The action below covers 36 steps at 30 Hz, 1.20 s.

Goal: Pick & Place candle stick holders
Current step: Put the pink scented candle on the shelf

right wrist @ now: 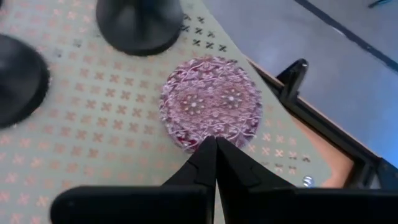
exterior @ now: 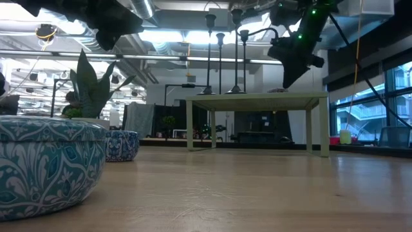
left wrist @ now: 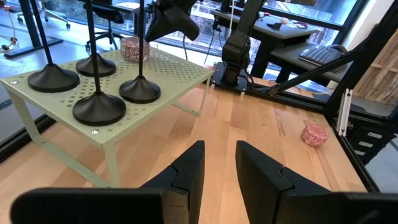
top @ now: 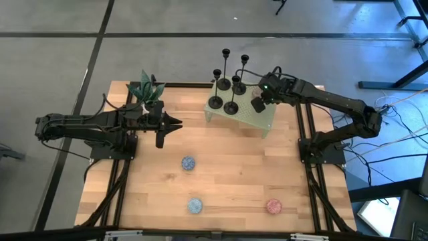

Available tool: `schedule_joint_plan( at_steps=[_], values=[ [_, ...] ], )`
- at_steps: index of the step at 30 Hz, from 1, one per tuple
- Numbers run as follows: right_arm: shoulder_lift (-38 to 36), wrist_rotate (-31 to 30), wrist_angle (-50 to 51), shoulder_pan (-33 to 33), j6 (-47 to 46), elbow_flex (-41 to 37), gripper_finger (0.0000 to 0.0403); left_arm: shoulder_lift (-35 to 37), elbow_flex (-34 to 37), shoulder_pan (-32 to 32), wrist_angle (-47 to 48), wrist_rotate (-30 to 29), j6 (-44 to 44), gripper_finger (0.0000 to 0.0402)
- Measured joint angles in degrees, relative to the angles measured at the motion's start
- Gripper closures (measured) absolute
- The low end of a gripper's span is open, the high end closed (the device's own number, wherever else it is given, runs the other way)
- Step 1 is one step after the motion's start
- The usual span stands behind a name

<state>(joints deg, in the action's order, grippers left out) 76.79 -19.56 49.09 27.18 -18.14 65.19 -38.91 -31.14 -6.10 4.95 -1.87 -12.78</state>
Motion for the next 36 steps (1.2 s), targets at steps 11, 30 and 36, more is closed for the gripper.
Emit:
schedule_joint_plan(
  at_steps=[11,30,36],
  values=[
    [-0.01,-2.47,5.39,0.0,-3.53,0.02,0.0393,-0.01,0.0,0.01,0.0,0.0,0.0,0.0315],
    [4.04,-2.73,0.95,0.02,-0.66,0.02,0.0393,0.01,0.0,0.02,0.0,0.0,0.0,0.0315],
    [2.31,-2.81,3.87,-0.77,-0.57,0.02,0.0393,-0.01,0.0,0.01,0.0,0.0,0.0,0.0315]
  ],
)
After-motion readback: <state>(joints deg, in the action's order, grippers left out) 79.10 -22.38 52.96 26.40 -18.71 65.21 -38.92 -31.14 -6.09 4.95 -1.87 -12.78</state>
